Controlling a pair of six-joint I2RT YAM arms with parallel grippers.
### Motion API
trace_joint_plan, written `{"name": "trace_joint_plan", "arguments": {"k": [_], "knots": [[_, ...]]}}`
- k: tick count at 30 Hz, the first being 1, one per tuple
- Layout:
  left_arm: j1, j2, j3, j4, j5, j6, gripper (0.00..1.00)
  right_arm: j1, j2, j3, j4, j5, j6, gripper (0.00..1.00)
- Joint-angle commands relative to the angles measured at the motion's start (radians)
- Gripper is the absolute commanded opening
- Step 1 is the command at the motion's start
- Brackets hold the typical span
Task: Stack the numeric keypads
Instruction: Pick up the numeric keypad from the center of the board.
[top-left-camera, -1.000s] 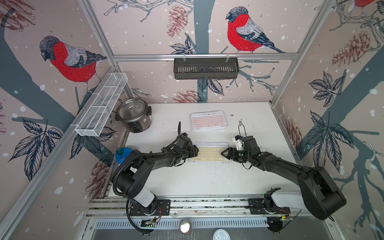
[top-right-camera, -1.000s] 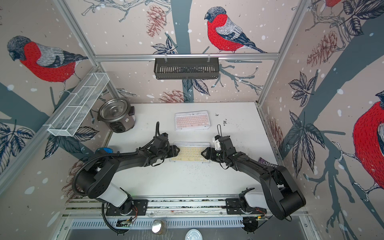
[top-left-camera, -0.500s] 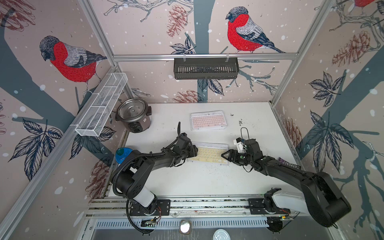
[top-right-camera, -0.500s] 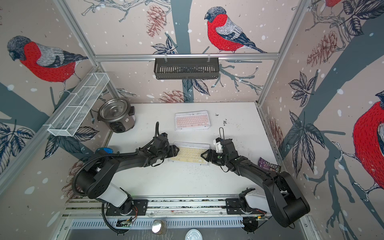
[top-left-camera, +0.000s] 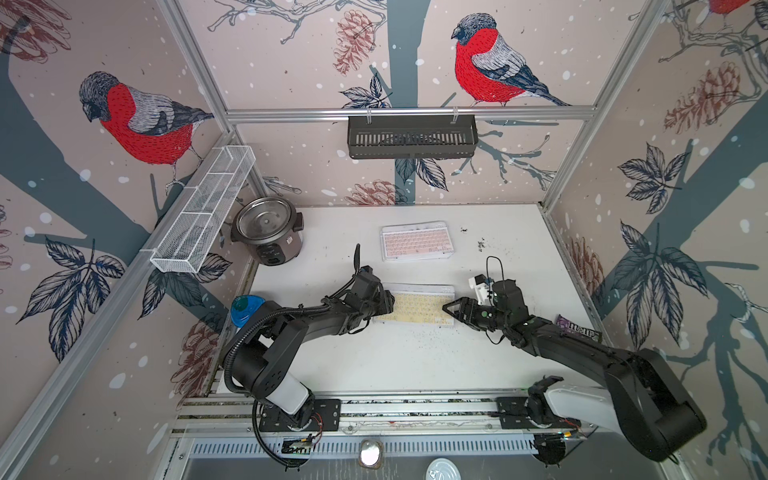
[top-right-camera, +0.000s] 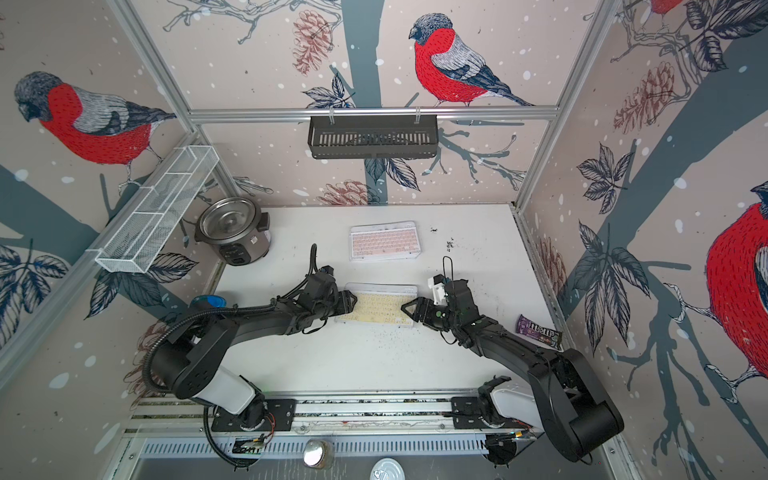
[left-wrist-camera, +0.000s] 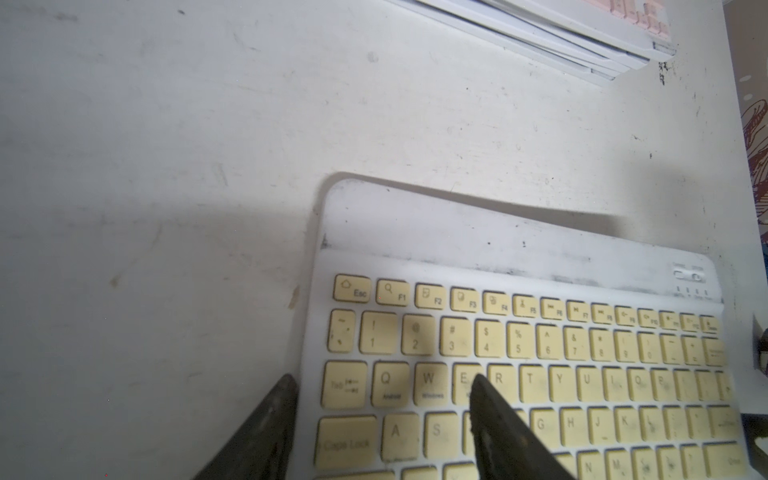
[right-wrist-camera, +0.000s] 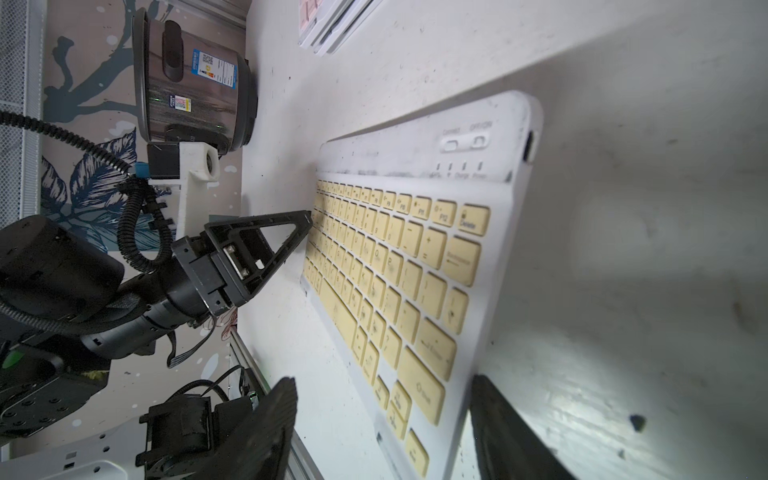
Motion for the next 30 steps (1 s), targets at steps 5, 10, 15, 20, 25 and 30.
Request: {"name": "trace_joint_plan", "arguments": {"k": [5, 10, 15, 20, 25, 30], "knots": [[-0.017, 0.006, -0.015, -0.121, 0.157, -0.027, 0.65, 0.002, -0.021, -0.003, 0.142, -0.153, 0.035, 0.67], [-0.018, 0.006, -0.018, -0.119, 0.160, -0.026, 0.65, 0.002, -0.035, -0.006, 0.130, -0.151, 0.036, 0.66], [-0.017, 0.004, -0.020, -0.118, 0.160, -0.024, 0.65, 0.001, -0.042, -0.002, 0.106, -0.132, 0.025, 0.65], [-0.018, -0.003, -0.024, -0.120, 0.154, -0.026, 0.65, 0.001, -0.052, 0.028, 0.033, -0.099, -0.014, 0.63], [-0.017, -0.005, -0.024, -0.116, 0.153, -0.028, 0.65, 0.001, -0.046, 0.038, 0.016, -0.089, -0.023, 0.61], [-0.018, -0.005, -0.022, -0.111, 0.157, -0.027, 0.65, 0.001, -0.030, 0.044, 0.015, -0.091, -0.026, 0.57]]}}
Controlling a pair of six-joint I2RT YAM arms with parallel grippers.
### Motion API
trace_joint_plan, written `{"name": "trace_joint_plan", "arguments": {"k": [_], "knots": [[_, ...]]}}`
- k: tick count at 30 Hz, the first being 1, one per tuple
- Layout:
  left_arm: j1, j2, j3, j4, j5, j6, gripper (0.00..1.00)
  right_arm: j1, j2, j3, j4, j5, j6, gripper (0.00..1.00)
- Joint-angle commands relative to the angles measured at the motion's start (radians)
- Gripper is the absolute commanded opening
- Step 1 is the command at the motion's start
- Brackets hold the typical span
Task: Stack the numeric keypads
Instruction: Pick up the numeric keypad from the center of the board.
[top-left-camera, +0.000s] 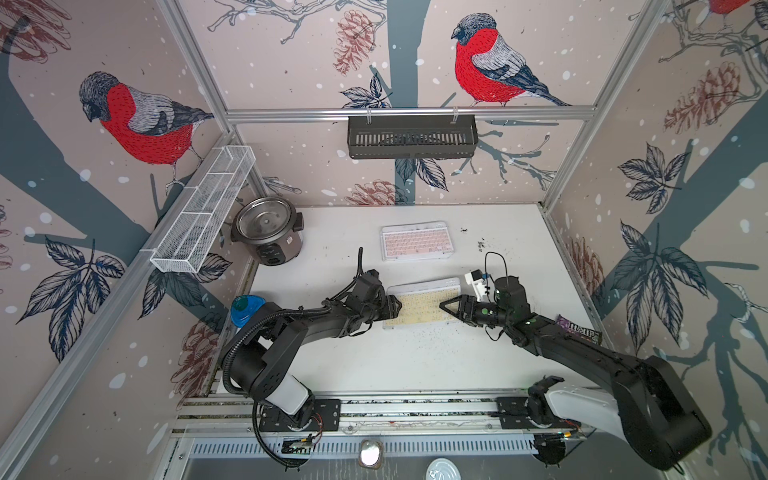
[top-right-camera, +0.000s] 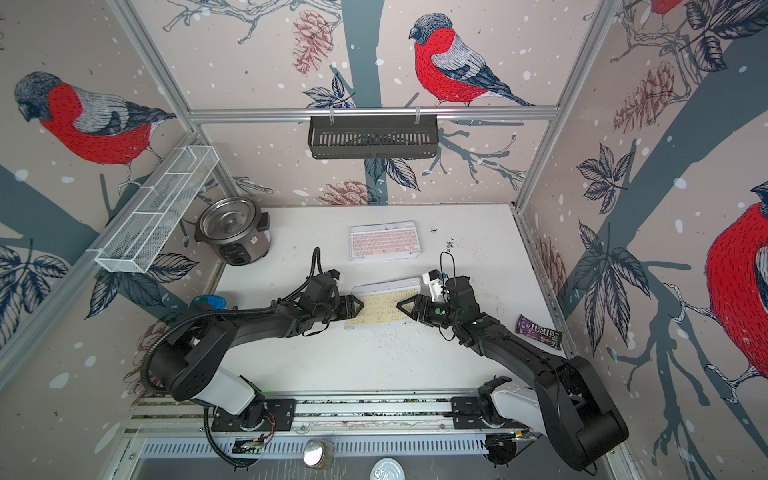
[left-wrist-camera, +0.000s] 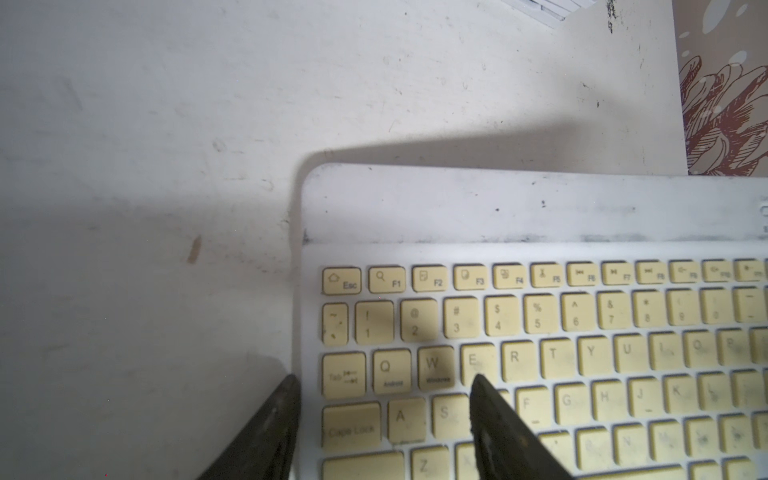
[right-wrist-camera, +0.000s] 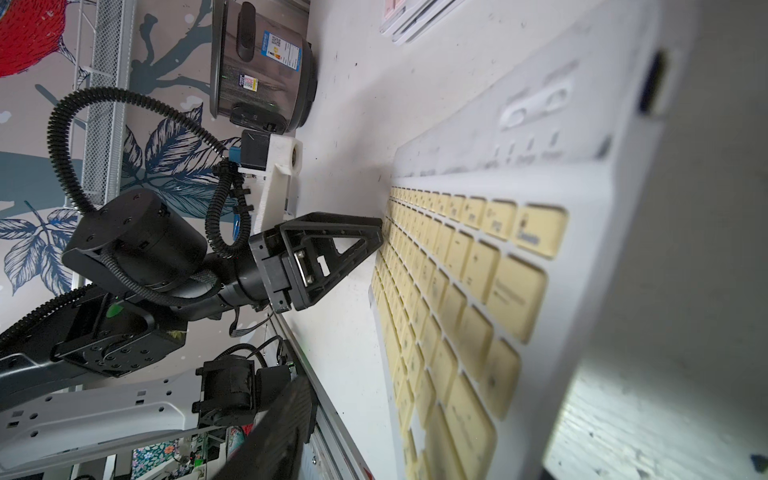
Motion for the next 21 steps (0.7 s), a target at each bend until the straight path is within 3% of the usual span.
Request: {"name": "trace_joint_plan", "arguments": {"k": [1, 11, 19, 21], "knots": [[-0.002, 0.003, -0.007, -0.124, 0.035, -0.023, 0.65, 0.000, 0.005, 0.012, 0.011, 0.003, -0.020, 0.56], [-0.003, 0.003, -0.006, -0.109, 0.041, -0.027, 0.65, 0.003, 0.028, 0.028, -0.016, 0.018, -0.035, 0.44], [-0.004, -0.027, -0.004, -0.110, 0.029, -0.046, 0.65, 0.002, 0.041, 0.026, -0.046, 0.055, -0.047, 0.09], [-0.004, -0.050, 0.007, -0.126, 0.016, -0.050, 0.65, -0.004, 0.037, 0.024, -0.054, 0.060, -0.049, 0.07]]}}
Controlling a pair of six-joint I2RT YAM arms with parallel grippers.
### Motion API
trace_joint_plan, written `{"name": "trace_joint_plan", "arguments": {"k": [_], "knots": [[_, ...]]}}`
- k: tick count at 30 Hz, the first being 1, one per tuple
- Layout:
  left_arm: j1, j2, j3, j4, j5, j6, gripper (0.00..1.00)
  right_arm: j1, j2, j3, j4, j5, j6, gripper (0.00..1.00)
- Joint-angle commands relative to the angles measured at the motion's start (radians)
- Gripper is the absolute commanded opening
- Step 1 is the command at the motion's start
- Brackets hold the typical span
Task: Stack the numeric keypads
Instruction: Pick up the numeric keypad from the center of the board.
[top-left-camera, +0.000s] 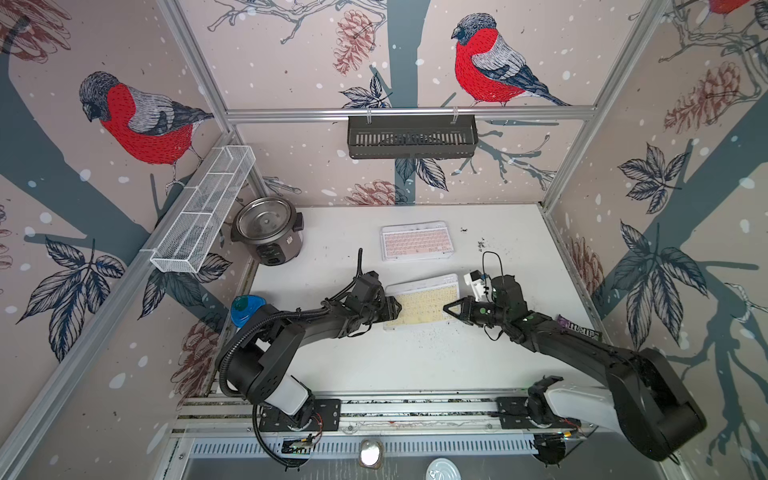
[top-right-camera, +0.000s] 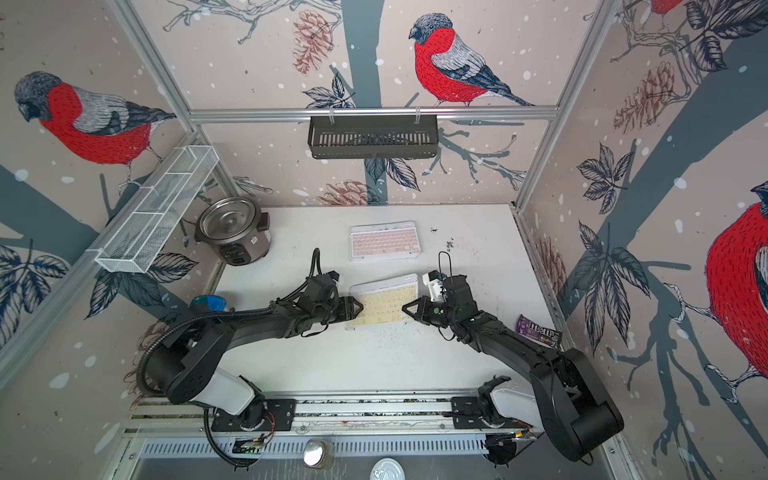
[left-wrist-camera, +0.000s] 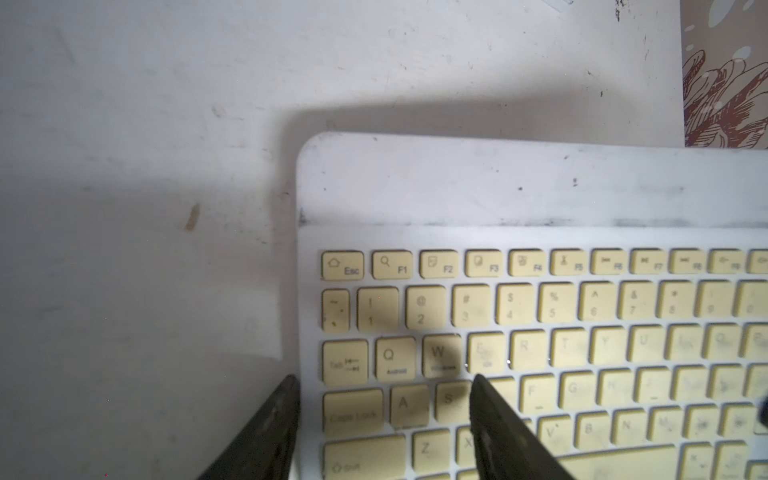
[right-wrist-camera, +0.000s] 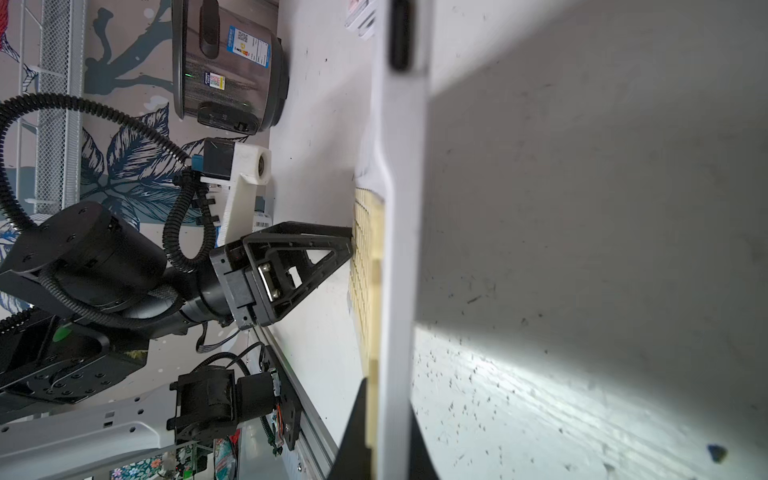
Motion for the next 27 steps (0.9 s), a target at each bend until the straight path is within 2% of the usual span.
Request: {"name": "trace_joint_plan", "arguments": {"k": [1, 7, 14, 19, 27], "knots": [[-0.002, -0.031, 0.012, -0.089, -0.011, -0.022, 0.65, -0.009, -0.006, 0.003, -0.012, 0.024, -0.023, 0.07], [0.024, -0.139, 0.036, -0.152, -0.046, -0.024, 0.65, -0.042, -0.042, 0.012, -0.020, -0.013, -0.028, 0.07], [0.097, -0.242, 0.030, -0.213, -0.050, 0.002, 0.66, -0.088, -0.077, 0.052, -0.057, -0.062, -0.065, 0.06], [0.123, -0.258, 0.005, -0.236, -0.055, 0.013, 0.66, -0.150, -0.079, 0.110, -0.047, -0.148, -0.088, 0.06], [0.125, -0.251, -0.044, -0.216, -0.047, 0.000, 0.66, -0.227, 0.015, 0.288, -0.013, -0.238, -0.148, 0.06]]}}
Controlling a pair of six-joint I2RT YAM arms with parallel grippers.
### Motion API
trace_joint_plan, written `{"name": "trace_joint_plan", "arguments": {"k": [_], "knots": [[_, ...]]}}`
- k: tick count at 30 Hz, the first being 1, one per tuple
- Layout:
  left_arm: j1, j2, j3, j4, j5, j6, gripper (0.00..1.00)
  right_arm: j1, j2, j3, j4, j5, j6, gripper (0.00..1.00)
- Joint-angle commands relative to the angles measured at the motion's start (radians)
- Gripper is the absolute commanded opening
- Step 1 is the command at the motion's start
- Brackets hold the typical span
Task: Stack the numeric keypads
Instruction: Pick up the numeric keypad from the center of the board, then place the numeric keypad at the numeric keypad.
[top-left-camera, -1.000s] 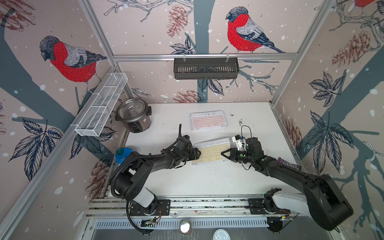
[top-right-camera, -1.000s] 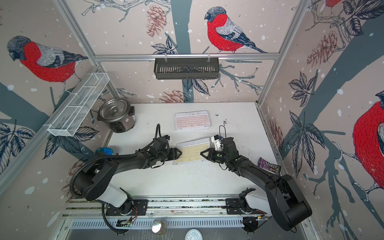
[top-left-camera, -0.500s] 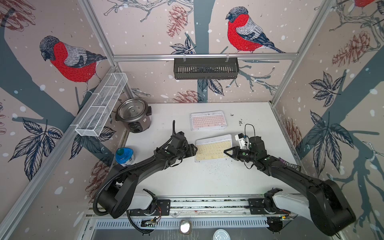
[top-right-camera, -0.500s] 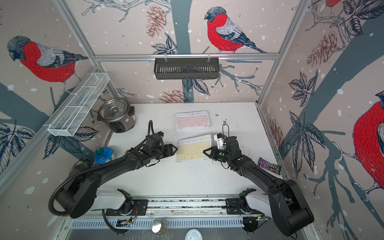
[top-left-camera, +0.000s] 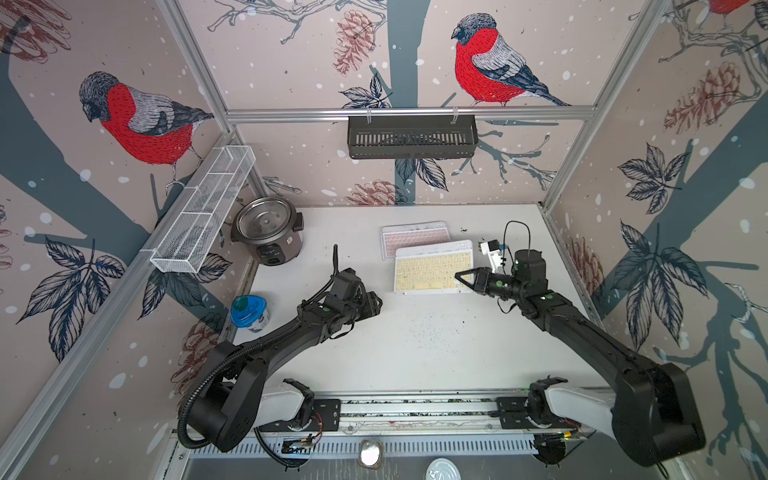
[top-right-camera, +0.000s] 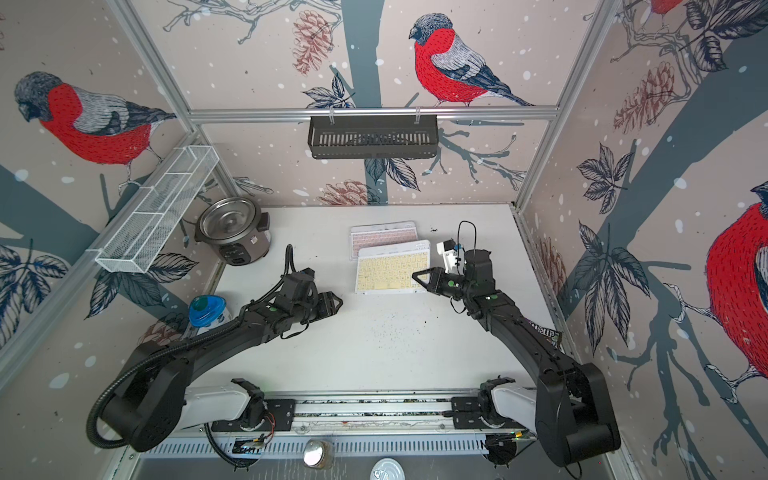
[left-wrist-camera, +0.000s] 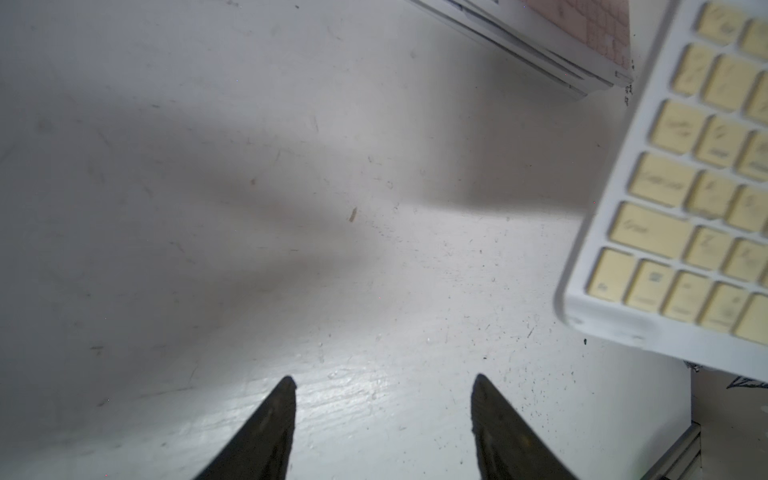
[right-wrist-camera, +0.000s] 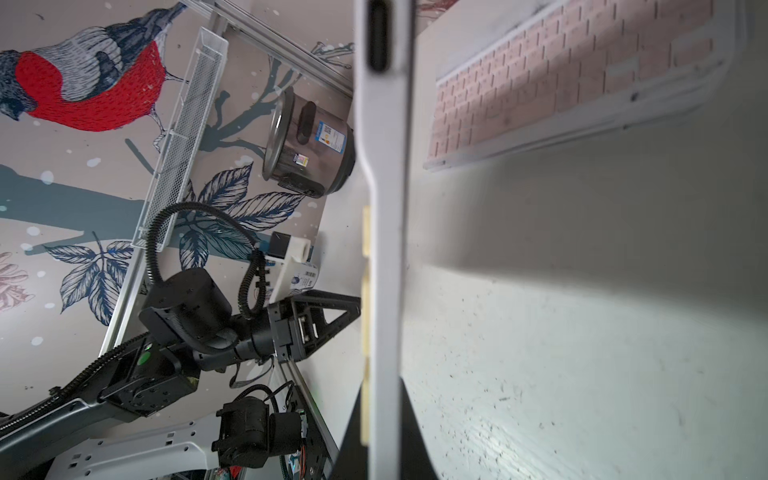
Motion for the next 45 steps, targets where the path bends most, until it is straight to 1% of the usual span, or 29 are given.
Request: {"name": "trace_joint_plan", "arguments": {"k": [1, 8, 12, 16, 19, 22, 35, 42, 45], "knots": [[0.001, 0.003, -0.008, 0.009, 0.002, -0.001, 0.66, -0.028, 0.045, 0.063, 0.092, -0.089, -0.042, 0.07], [0.003, 0.010, 0.000, -0.005, -0.010, 0.011, 0.66, -0.083, 0.286, 0.241, 0.136, -0.190, -0.081, 0.06], [0.004, 0.022, 0.003, -0.005, -0.013, 0.009, 0.66, -0.092, 0.428, 0.360, 0.157, -0.245, -0.093, 0.06], [0.006, 0.037, 0.013, -0.008, -0.020, 0.006, 0.66, -0.095, 0.582, 0.488, 0.145, -0.293, -0.096, 0.07], [0.007, 0.050, 0.024, -0.016, -0.029, 0.006, 0.66, -0.097, 0.700, 0.584, 0.096, -0.326, -0.127, 0.07], [0.009, 0.062, 0.033, -0.020, -0.030, 0.008, 0.66, -0.100, 0.785, 0.657, 0.072, -0.347, -0.140, 0.07], [0.012, 0.122, 0.062, -0.026, -0.030, 0.013, 0.66, -0.107, 0.990, 0.858, -0.046, -0.370, -0.183, 0.08], [0.012, 0.160, 0.079, -0.023, -0.019, 0.020, 0.66, -0.106, 1.037, 0.900, -0.069, -0.368, -0.186, 0.12], [0.012, 0.175, 0.086, -0.020, -0.014, 0.022, 0.66, -0.107, 1.050, 0.908, -0.079, -0.361, -0.192, 0.15]]}}
